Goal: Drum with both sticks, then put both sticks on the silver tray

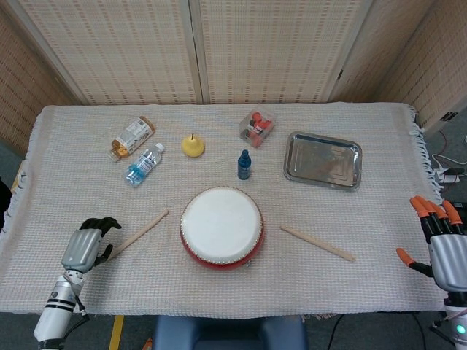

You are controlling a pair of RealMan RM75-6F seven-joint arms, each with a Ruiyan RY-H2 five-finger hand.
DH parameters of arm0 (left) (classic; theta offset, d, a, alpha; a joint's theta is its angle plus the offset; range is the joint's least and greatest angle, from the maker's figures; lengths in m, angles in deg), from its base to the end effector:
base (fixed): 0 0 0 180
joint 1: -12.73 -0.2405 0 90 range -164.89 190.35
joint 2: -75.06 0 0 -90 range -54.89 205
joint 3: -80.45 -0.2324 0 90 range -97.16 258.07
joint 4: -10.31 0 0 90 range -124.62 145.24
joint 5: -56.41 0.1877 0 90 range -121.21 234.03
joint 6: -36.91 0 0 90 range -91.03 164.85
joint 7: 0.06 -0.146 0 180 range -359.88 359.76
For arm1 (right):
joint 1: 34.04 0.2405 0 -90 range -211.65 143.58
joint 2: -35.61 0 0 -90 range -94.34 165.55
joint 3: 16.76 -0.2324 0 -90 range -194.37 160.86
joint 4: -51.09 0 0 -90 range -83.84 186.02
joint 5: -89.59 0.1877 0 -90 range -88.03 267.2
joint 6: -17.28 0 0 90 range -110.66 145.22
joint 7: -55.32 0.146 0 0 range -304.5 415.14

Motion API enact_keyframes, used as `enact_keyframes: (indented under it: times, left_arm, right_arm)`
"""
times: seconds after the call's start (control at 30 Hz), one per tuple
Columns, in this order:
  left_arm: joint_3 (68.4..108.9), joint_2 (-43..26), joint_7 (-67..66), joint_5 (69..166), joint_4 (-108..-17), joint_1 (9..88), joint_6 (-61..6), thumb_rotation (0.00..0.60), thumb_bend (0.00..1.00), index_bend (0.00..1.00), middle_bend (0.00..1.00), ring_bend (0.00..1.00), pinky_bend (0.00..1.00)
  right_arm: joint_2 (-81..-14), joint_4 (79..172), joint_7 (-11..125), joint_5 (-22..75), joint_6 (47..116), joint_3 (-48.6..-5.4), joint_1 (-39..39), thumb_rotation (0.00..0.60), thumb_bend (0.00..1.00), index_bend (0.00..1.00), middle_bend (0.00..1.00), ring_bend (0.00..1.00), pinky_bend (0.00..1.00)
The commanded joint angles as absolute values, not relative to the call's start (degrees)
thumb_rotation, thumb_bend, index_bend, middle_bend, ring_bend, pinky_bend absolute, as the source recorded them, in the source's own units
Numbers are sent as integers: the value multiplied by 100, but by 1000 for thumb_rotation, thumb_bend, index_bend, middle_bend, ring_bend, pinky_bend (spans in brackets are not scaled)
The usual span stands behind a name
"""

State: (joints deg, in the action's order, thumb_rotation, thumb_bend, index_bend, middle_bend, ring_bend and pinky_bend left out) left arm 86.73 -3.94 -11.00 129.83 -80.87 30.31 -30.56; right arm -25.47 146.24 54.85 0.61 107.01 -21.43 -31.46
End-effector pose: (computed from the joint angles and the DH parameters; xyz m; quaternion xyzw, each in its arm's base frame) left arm -0.2435 0.2400 0.0667 -0.6359 -0.4618 -0.3565 0.5052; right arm -0.2682 -0.1730 0.1925 0.5833 -0.3502 0.4180 0.6019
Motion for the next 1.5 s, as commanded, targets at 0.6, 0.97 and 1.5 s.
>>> enact_keyframes:
  times: [0.6,0.97,1.5]
  left_arm:
    - [8580,-1055,-2009,11944,-7771,3238,-2702,600,357,242,148,128,148]
    - [8617,-1314,-1876,11737,-7368,3283,-2625,600,357,345,158,120,147]
    - [8431,-1089,-1169,12323,-7359,3160,-2734,600,420,610,283,177,157]
  right_arm:
    - [-2515,14652,5640,82,10553,-2104,-3095,600,171,76,69,0,50]
    - [-2528,14686,5653,145,10410,-2096,-3035,600,171,76,69,0,50]
    - [-2479,14769,5616,167,10428,-2094,-3045,600,171,76,69,0,50]
